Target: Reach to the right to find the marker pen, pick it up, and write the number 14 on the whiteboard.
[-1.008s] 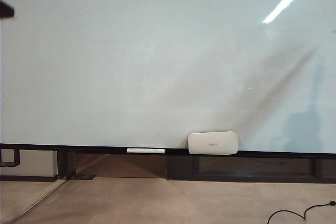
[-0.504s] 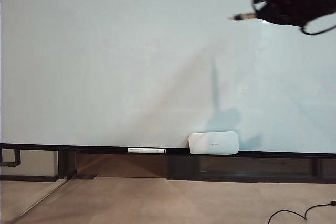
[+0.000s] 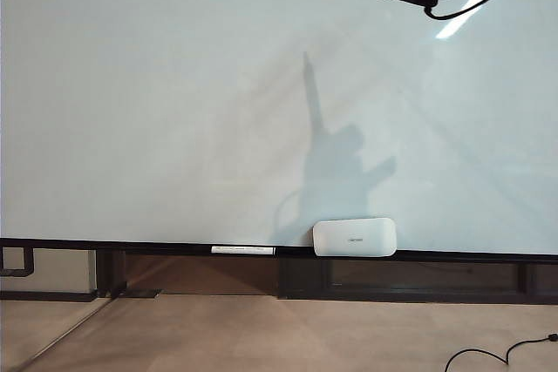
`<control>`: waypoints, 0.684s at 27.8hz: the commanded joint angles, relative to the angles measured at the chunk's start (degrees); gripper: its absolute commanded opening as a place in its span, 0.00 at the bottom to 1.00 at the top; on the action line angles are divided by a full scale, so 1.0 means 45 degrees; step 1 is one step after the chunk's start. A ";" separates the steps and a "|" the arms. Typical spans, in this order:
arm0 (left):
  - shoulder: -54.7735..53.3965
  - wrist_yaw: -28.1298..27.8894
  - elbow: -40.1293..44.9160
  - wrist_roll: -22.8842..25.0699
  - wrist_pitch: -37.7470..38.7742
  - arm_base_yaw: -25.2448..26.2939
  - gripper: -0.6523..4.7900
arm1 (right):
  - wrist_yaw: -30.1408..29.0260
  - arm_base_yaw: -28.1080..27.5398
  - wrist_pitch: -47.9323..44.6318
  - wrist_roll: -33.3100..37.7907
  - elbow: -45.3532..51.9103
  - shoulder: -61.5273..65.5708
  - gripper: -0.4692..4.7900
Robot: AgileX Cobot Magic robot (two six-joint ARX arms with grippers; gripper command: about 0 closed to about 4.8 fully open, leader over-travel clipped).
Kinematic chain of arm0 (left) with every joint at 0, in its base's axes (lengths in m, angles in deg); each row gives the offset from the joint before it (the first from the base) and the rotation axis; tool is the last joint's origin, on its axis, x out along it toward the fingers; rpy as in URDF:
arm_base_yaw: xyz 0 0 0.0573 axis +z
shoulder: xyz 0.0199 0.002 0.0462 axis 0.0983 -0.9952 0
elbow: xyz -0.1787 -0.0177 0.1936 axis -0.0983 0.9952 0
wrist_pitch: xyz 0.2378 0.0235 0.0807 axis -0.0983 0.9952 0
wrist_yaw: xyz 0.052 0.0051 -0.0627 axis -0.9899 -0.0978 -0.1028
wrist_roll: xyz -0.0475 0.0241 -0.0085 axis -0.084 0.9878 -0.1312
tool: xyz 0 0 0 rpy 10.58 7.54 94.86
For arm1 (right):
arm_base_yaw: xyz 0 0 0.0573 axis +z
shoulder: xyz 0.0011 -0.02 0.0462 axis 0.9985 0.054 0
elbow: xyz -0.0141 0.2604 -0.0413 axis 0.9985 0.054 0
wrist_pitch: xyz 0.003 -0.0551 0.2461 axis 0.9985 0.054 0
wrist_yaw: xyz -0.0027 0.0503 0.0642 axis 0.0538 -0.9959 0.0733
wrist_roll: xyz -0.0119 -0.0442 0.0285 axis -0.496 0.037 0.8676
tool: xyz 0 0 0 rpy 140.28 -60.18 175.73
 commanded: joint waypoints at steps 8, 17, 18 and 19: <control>0.0005 0.1268 -0.0894 -0.0345 0.0777 -0.0005 0.11 | -0.0068 0.0092 0.0665 0.0000 -0.2302 0.0889 0.09; 0.0005 0.1802 -0.0952 -0.0617 0.1297 -0.0005 0.11 | 0.1195 0.0816 0.1345 -0.0665 -0.3449 0.1292 0.09; 0.0005 0.1797 -0.0952 -0.0617 0.1307 -0.0005 0.11 | 0.1277 0.0908 0.1355 -0.0787 -0.3526 0.1292 0.09; 0.0005 0.1802 -0.0952 -0.0617 0.1316 -0.0005 0.11 | 0.1326 0.1005 0.1350 -0.0865 -0.3585 0.1292 0.09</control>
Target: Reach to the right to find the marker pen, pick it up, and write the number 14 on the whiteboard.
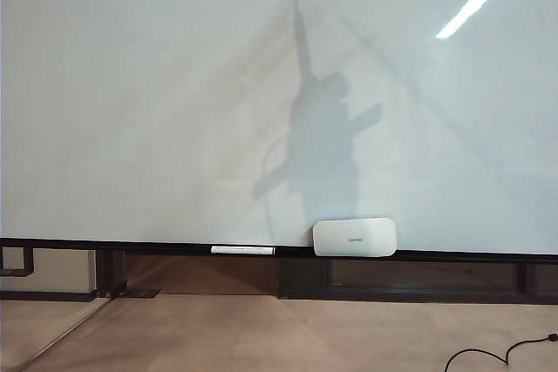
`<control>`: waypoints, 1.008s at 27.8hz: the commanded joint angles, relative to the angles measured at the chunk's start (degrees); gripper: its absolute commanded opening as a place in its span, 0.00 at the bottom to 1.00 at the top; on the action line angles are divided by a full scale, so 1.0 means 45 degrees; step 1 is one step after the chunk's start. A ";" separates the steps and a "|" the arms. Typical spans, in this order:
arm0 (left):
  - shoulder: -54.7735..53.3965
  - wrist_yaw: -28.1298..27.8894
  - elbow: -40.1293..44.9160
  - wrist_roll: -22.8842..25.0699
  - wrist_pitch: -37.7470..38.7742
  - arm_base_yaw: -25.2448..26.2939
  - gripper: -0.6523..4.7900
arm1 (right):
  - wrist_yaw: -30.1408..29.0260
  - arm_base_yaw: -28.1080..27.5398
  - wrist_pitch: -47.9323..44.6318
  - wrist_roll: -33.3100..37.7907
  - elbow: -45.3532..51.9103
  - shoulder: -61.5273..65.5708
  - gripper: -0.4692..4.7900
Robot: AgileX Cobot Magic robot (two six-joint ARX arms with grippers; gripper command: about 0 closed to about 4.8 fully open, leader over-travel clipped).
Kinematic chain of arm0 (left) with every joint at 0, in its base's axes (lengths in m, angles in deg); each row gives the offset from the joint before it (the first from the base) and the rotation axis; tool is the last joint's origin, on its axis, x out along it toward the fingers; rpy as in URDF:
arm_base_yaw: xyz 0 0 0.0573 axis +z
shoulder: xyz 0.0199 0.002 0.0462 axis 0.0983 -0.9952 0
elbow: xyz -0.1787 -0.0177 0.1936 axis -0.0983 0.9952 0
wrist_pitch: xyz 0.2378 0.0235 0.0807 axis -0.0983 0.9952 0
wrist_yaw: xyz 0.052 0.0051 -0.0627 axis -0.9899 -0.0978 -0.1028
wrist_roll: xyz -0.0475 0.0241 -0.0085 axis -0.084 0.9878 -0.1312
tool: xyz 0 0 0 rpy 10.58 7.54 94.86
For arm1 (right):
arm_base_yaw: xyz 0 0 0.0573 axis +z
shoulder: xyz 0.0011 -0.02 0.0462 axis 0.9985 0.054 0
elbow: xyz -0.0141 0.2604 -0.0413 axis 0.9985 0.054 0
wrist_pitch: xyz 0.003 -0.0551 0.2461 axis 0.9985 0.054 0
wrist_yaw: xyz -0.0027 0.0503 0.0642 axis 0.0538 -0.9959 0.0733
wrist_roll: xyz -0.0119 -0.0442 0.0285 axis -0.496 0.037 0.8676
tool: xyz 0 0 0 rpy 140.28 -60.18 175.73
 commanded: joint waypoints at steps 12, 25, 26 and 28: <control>0.0005 0.0340 -0.0083 -0.0063 0.0058 0.0000 0.11 | 0.1229 0.0505 0.0544 -0.0894 -0.1583 0.0408 0.09; 0.0005 0.0340 -0.0083 -0.0029 0.0063 0.0000 0.11 | 0.1647 0.0500 0.0714 -0.0981 -0.1972 0.0724 0.09; 0.0005 0.0340 -0.0083 -0.0029 0.0058 0.0000 0.11 | 0.1671 0.0500 0.0704 -0.0986 -0.1972 0.0724 0.09; 0.0005 0.0345 -0.0083 -0.0029 0.0058 0.0000 0.11 | 0.1671 0.0500 0.0699 -0.1015 -0.1972 0.0724 0.09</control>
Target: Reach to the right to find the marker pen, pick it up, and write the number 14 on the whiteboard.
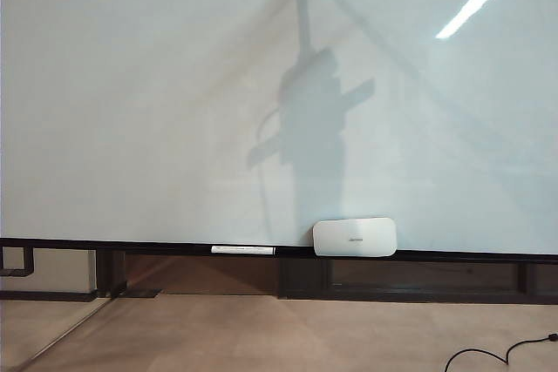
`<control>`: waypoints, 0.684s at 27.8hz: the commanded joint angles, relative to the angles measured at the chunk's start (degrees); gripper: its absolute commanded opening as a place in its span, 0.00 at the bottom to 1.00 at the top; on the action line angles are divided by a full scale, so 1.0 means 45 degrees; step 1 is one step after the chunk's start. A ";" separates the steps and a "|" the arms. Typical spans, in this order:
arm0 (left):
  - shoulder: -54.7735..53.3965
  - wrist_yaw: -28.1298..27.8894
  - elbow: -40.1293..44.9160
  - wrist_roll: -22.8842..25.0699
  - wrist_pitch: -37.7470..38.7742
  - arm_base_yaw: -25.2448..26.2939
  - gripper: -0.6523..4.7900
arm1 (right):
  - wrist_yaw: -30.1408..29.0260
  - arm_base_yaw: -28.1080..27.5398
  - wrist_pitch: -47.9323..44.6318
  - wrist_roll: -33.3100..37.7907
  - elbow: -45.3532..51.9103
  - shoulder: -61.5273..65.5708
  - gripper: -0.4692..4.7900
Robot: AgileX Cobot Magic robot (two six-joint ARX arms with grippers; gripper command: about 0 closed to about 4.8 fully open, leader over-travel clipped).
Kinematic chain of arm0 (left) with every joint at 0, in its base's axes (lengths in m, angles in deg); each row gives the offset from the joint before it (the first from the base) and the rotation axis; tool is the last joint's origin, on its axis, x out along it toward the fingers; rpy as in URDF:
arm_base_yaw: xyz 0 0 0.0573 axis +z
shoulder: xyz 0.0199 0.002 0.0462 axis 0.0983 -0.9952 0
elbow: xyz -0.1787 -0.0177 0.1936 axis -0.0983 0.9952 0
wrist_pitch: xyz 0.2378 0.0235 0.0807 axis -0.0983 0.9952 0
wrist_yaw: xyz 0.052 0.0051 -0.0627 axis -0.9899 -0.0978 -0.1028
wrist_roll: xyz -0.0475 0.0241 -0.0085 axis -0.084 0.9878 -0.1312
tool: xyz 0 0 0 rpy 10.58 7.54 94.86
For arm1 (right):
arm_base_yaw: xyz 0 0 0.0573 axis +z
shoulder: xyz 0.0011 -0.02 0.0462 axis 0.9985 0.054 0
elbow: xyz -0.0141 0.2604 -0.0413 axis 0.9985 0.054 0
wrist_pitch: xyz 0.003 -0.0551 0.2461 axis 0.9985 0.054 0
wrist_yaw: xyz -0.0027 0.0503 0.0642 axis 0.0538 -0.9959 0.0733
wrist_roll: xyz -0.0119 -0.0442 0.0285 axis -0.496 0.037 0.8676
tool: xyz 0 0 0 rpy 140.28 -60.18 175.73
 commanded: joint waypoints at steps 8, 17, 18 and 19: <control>0.0005 0.0636 -0.0078 0.0019 -0.0636 0.0000 0.11 | 0.0126 0.0029 -0.0219 -0.0214 -0.0092 -0.0053 0.09; 0.0005 0.0534 -0.0267 0.0282 -0.1122 0.0000 0.11 | 0.0272 0.0029 -0.0126 -0.0364 -0.0092 0.0019 0.09; 0.0005 0.0525 -0.0291 0.0355 -0.1103 0.0000 0.11 | 0.0408 0.0029 -0.0126 -0.0364 -0.0092 0.0019 0.09; 0.0005 0.0457 -0.0330 0.0364 -0.1088 0.0005 0.11 | 0.0427 0.0029 -0.0117 -0.0369 -0.0087 0.0024 0.09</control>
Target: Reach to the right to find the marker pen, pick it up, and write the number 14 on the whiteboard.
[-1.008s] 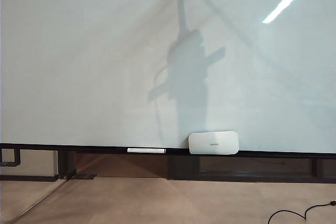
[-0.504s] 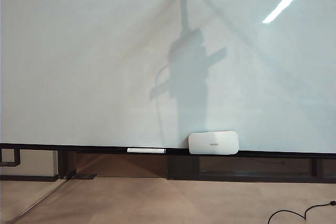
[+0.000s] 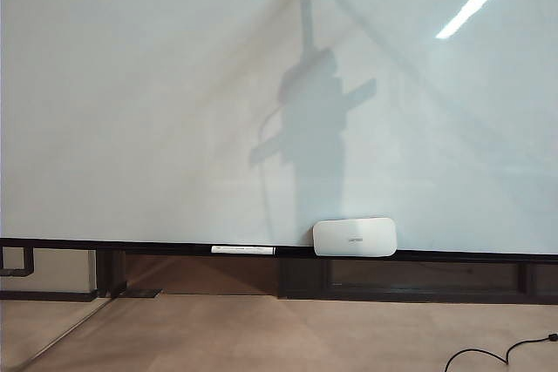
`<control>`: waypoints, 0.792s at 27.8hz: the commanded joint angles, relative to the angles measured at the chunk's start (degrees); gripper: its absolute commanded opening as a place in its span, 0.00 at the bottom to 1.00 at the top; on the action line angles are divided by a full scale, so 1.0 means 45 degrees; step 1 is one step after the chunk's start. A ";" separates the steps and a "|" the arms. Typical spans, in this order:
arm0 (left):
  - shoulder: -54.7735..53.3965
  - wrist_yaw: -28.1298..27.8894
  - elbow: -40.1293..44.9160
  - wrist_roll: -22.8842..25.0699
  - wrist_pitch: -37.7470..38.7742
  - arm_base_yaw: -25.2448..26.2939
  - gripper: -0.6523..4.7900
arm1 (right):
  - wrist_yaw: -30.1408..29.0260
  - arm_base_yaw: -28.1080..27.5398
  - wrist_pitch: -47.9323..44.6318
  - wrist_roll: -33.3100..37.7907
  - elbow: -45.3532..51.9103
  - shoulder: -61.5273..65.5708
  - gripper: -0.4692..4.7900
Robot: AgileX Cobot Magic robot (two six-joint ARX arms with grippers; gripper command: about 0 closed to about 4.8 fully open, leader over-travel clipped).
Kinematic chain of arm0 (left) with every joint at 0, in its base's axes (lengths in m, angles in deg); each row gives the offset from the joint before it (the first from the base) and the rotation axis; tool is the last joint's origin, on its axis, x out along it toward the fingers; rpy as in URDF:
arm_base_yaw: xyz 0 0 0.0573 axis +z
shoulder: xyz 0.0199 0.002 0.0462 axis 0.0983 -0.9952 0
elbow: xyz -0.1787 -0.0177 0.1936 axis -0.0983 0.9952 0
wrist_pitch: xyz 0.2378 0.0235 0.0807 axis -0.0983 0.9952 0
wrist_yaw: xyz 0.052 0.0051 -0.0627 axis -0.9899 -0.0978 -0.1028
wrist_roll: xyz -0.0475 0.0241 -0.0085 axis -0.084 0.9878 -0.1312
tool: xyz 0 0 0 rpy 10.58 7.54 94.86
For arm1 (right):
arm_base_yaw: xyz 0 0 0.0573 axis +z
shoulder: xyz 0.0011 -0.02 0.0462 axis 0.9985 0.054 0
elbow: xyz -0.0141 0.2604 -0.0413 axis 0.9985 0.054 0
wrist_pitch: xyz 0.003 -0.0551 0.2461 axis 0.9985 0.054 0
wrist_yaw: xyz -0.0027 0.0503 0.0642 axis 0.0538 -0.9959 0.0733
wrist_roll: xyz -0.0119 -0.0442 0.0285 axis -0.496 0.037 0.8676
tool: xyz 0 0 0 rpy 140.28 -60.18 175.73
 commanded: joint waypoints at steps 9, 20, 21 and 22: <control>0.0005 -0.0170 -0.0204 0.0228 0.0068 0.0005 0.11 | 0.0214 0.0024 0.0160 -0.0034 -0.0073 0.0039 0.09; 0.0019 -0.0175 -0.0204 0.0233 -0.0063 0.0005 0.11 | 0.0223 0.0015 0.0151 -0.0029 -0.0068 0.0253 0.09; 0.0019 -0.0175 -0.0204 0.0238 -0.0053 0.0005 0.11 | 0.0223 0.0015 0.0214 -0.0029 -0.0068 0.0257 0.09; 0.0019 -0.0175 -0.0204 0.0238 -0.0019 0.0005 0.11 | 0.0219 0.0015 0.0282 -0.0024 -0.0068 0.0257 0.09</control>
